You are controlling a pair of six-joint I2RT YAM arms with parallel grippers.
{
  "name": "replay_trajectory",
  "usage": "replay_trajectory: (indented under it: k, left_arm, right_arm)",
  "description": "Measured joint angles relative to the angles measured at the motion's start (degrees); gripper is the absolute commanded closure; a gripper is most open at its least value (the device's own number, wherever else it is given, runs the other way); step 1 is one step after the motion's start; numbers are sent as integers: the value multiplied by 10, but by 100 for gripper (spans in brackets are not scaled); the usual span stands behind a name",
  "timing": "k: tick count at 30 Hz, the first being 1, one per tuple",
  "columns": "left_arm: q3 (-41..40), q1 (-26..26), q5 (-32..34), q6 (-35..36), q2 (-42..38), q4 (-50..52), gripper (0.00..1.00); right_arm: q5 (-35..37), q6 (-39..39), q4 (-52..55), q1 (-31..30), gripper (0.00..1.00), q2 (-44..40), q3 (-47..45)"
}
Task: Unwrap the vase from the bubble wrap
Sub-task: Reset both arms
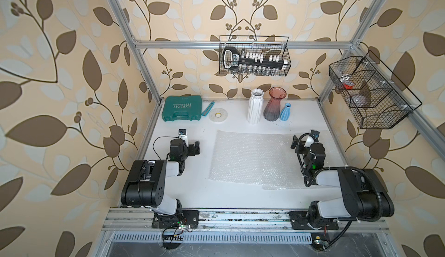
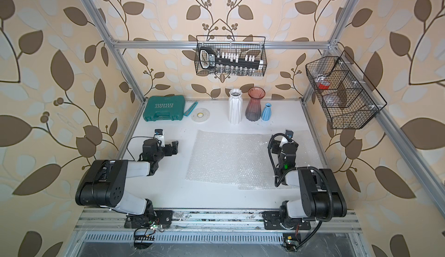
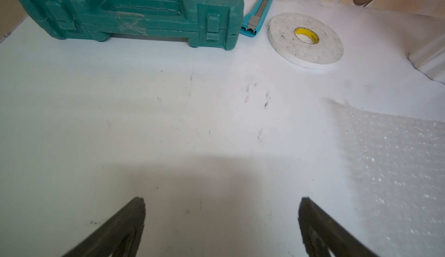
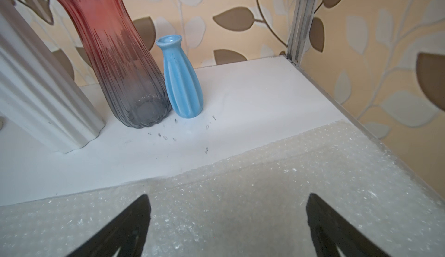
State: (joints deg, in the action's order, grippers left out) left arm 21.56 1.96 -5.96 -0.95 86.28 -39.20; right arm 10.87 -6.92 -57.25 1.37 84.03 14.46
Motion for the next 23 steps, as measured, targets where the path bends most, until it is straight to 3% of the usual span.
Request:
replay_trajectory:
  k: [23]
  left_arm:
    - [0, 0, -1, 5, 0, 0, 1]
  right_arm:
    - [1, 21, -7, -22, 0, 17, 5]
